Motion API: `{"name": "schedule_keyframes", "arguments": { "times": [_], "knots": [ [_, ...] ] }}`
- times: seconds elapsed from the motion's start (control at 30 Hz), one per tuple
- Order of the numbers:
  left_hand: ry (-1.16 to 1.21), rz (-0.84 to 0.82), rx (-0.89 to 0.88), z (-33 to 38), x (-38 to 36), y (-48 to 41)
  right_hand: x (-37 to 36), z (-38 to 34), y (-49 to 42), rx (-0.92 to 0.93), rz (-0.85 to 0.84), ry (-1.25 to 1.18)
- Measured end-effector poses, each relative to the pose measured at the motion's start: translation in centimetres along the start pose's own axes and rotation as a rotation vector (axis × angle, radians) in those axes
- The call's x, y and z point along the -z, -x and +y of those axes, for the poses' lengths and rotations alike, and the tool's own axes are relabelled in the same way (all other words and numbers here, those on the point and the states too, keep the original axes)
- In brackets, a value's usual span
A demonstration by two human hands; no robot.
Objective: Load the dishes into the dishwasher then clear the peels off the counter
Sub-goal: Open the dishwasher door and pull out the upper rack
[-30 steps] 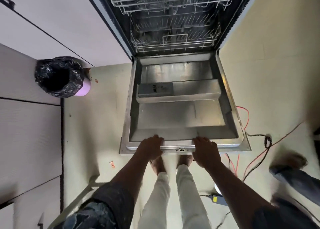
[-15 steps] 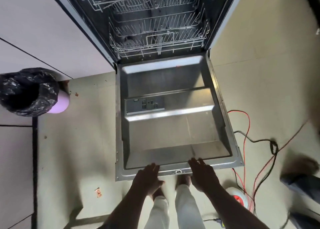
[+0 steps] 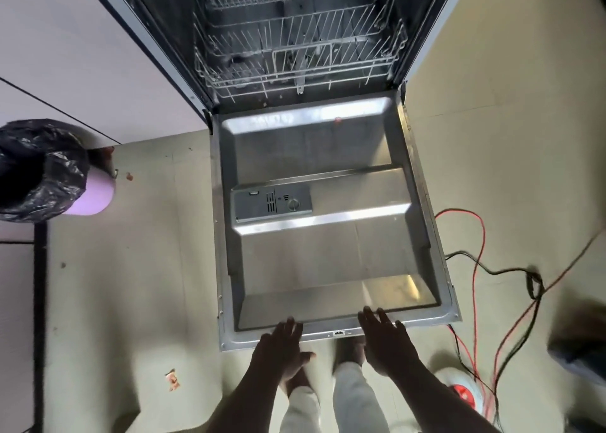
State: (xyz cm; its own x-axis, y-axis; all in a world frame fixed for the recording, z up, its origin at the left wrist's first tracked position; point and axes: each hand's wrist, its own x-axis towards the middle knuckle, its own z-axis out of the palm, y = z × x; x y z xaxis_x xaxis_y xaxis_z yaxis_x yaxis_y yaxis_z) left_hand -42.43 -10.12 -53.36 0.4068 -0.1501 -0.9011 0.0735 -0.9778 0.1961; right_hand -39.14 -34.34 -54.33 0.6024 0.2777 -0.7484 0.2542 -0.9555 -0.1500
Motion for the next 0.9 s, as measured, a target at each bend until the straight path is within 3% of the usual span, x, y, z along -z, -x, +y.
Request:
{"name": "schedule_keyframes", "arguments": {
  "times": [0.2,0.6,0.9],
  "knots": [
    [-0.032,0.021,0.005,-0.7,-1.3,-1.5,2.2,-0.9,-0.4,-0.003,-0.167,0.079],
    [-0.06,0.057,0.008,-1.0,-1.4,-2.3,-0.6,-0.7,-1.8,-0.022,-0.117,0.097],
    [-0.056,0.314,-0.034,-0.3,5.2,1.7,6.1,-2.3,0.0,-0.036,-0.006,0.017]
  ]
}}
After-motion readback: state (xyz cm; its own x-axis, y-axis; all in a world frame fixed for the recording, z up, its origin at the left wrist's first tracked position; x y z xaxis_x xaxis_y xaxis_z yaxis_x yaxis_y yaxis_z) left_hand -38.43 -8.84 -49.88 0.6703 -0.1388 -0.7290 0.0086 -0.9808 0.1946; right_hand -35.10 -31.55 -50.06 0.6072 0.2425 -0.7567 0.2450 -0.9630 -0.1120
